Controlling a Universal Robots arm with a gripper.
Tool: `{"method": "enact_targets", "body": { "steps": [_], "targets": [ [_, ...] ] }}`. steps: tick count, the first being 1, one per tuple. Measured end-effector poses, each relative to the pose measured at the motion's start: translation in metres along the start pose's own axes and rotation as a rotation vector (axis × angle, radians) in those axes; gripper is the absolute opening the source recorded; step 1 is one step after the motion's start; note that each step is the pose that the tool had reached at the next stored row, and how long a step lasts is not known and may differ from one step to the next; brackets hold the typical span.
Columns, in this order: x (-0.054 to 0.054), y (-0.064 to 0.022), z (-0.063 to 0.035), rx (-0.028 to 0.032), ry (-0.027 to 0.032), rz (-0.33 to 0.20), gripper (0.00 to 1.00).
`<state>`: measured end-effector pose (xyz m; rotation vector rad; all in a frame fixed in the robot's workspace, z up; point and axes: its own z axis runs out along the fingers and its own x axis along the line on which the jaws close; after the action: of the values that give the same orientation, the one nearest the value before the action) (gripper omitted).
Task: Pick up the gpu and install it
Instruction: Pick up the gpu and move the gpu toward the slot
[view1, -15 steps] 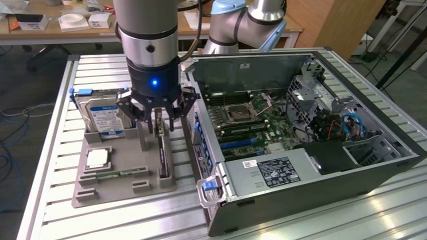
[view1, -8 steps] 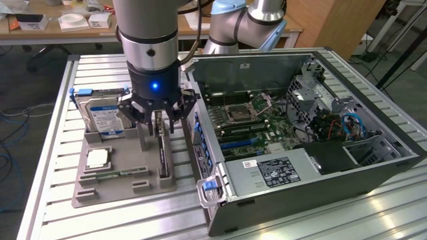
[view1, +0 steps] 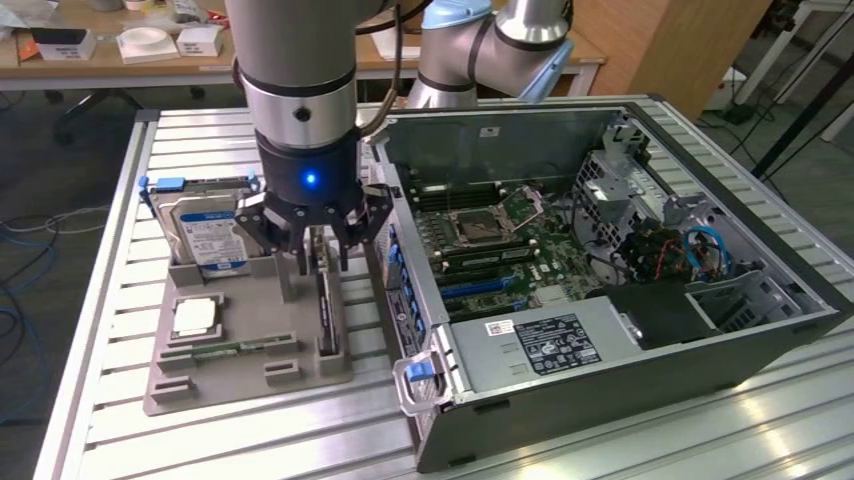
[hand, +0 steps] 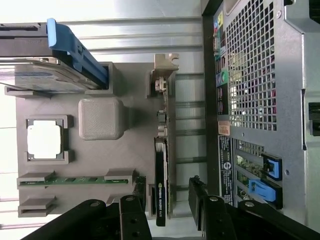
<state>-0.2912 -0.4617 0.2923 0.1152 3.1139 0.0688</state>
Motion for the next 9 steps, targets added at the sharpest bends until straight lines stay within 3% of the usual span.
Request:
{"method": "enact_targets", "body": {
  "steps": [9],
  "targets": [
    [0.0,-0.0016,0.0061,0.0001,0.0,0.0,0.47]
  ]
}}
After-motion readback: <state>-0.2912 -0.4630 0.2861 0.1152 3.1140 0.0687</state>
